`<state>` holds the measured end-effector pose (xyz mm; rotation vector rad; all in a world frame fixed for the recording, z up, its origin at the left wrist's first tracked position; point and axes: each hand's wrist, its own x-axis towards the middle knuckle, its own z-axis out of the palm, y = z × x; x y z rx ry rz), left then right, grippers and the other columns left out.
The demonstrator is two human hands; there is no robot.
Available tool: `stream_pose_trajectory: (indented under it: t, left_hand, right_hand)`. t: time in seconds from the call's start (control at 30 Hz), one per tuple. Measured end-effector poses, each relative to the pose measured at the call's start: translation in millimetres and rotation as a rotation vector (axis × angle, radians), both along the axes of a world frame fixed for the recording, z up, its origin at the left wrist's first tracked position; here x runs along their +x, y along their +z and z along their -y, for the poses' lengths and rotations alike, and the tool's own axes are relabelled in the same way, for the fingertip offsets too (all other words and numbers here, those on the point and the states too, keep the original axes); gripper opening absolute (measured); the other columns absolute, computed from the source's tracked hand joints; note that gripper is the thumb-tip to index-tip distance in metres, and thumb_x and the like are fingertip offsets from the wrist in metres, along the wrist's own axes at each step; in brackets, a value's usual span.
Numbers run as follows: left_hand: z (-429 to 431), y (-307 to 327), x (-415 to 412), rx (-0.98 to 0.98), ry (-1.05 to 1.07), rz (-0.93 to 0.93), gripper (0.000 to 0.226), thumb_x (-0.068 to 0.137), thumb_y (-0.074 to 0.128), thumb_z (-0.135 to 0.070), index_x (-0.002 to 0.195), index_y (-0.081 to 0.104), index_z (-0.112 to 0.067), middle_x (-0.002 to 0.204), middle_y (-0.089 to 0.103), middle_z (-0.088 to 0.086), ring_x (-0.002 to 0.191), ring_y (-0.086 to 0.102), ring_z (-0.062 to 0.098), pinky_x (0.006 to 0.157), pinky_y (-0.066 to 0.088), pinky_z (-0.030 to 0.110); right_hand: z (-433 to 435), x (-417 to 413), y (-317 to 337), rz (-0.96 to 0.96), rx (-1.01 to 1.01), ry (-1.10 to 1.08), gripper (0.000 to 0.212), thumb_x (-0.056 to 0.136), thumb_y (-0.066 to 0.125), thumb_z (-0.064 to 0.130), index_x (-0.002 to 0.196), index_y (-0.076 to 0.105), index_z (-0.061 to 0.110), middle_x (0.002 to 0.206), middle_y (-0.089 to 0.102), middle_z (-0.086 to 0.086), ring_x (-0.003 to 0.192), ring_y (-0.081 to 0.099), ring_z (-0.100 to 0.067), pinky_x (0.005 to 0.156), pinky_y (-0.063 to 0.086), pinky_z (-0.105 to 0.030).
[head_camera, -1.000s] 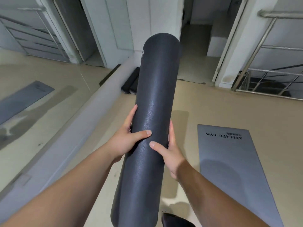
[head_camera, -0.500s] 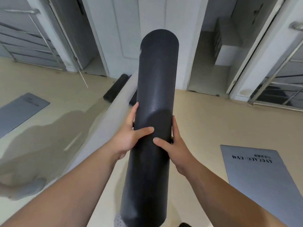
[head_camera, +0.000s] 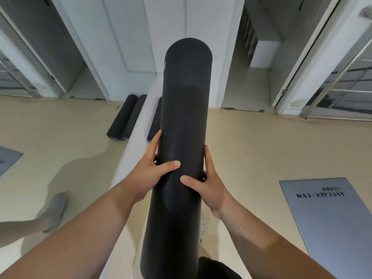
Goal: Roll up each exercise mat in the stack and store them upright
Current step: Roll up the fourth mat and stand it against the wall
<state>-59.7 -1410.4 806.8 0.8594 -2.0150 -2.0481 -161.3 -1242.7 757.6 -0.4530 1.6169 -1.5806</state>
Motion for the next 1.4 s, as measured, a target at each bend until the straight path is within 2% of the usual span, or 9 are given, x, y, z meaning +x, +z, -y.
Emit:
stream_pose_trajectory:
  t: [0.23, 0.33, 0.53, 0.67, 0.8, 0.87, 1.03, 1.23, 1.4]
  left_hand:
    - [132.9, -100.5, -98.6, 0.082, 0.102, 0.095, 0.094, 0.081, 0.085, -0.031, 0.143, 0.026, -0.07, 0.147, 0.052, -0.004, 0.126, 0.06, 0.022, 0.104, 0.053, 0.047]
    - [180.5, -168.4, -130.0, 0.123, 0.119, 0.132, 0.09, 0.087, 0.079, -0.024, 0.141, 0.026, -0.072, 0.142, 0.055, -0.008, 0.122, 0.062, 0.017, 0.101, 0.056, 0.041]
    - [266.5, -352.1, -153.8, 0.218, 0.13, 0.229, 0.09, 0.084, 0.081, -0.022, 0.139, 0.03, -0.072, 0.134, 0.062, -0.006, 0.117, 0.066, 0.018, 0.098, 0.057, 0.042]
    - [303.8, -488.5, -145.6, 0.289, 0.128, 0.282, 0.091, 0.083, 0.08, -0.016, 0.14, 0.033, -0.07, 0.127, 0.068, -0.005, 0.113, 0.069, 0.016, 0.093, 0.059, 0.038]
    - [325.7, -603.4, -127.1, 0.358, 0.115, 0.339, 0.094, 0.08, 0.082, -0.017, 0.14, 0.034, -0.07, 0.122, 0.071, -0.005, 0.112, 0.069, 0.015, 0.093, 0.057, 0.036]
    - [334.8, -649.0, -117.8, 0.381, 0.109, 0.365, 0.094, 0.08, 0.083, -0.017, 0.139, 0.034, -0.071, 0.122, 0.072, -0.007, 0.114, 0.068, 0.015, 0.097, 0.056, 0.039]
    - [360.0, -738.9, -106.1, 0.462, 0.088, 0.377, 0.102, 0.069, 0.092, -0.022, 0.141, 0.036, -0.067, 0.133, 0.067, 0.003, 0.123, 0.064, 0.025, 0.108, 0.048, 0.051]
    - [398.0, -811.2, -94.2, 0.512, 0.116, 0.413, 0.106, 0.074, 0.085, -0.007, 0.147, 0.032, -0.062, 0.139, 0.061, 0.001, 0.123, 0.064, 0.026, 0.099, 0.056, 0.042]
    - [429.1, -829.5, -74.5, 0.562, 0.125, 0.46, 0.125, 0.052, 0.1, -0.027, 0.147, 0.028, -0.065, 0.147, 0.054, -0.003, 0.126, 0.06, 0.025, 0.095, 0.055, 0.042]
  right_hand:
    - [136.7, -110.0, -93.6, 0.08, 0.074, 0.075, 0.099, 0.081, 0.089, 0.034, 0.135, 0.02, 0.078, 0.138, 0.055, 0.03, 0.12, 0.063, -0.002, 0.086, 0.057, -0.018]
    - [185.3, -144.1, -155.4, 0.114, 0.128, 0.095, 0.102, 0.08, 0.09, 0.035, 0.134, 0.018, 0.081, 0.141, 0.056, 0.027, 0.123, 0.062, -0.004, 0.093, 0.057, -0.023]
    - [266.6, -163.4, -339.8, 0.18, 0.221, 0.107, 0.118, 0.074, 0.094, 0.036, 0.152, 0.011, 0.07, 0.148, 0.054, 0.023, 0.13, 0.06, -0.007, 0.107, 0.053, -0.04]
    - [299.6, -147.9, -471.5, 0.198, 0.305, 0.093, 0.121, 0.071, 0.093, 0.044, 0.15, 0.007, 0.072, 0.144, 0.05, 0.035, 0.126, 0.058, 0.004, 0.107, 0.053, -0.033]
    - [316.8, -124.7, -582.3, 0.277, 0.35, 0.072, 0.12, 0.077, 0.093, 0.035, 0.152, 0.006, 0.07, 0.121, 0.051, 0.055, 0.114, 0.059, 0.016, 0.092, 0.055, -0.018]
    - [324.1, -113.6, -624.8, 0.293, 0.356, 0.072, 0.121, 0.078, 0.092, 0.033, 0.154, 0.006, 0.067, 0.117, 0.051, 0.056, 0.114, 0.06, 0.015, 0.094, 0.055, -0.019]
    - [344.5, -99.5, -713.5, 0.284, 0.371, 0.063, 0.124, 0.072, 0.094, 0.039, 0.154, 0.006, 0.067, 0.129, 0.056, 0.045, 0.122, 0.061, 0.006, 0.107, 0.054, -0.036]
    - [392.9, -87.8, -777.5, 0.168, 0.472, 0.123, 0.126, 0.067, 0.088, 0.06, 0.15, -0.007, 0.07, 0.144, 0.055, 0.02, 0.127, 0.06, -0.01, 0.108, 0.053, -0.041]
    - [426.5, -68.3, -792.7, 0.012, 0.636, 0.216, 0.12, 0.069, 0.078, 0.075, 0.123, -0.028, 0.083, 0.134, 0.05, -0.004, 0.118, 0.06, -0.028, 0.101, 0.055, -0.048]
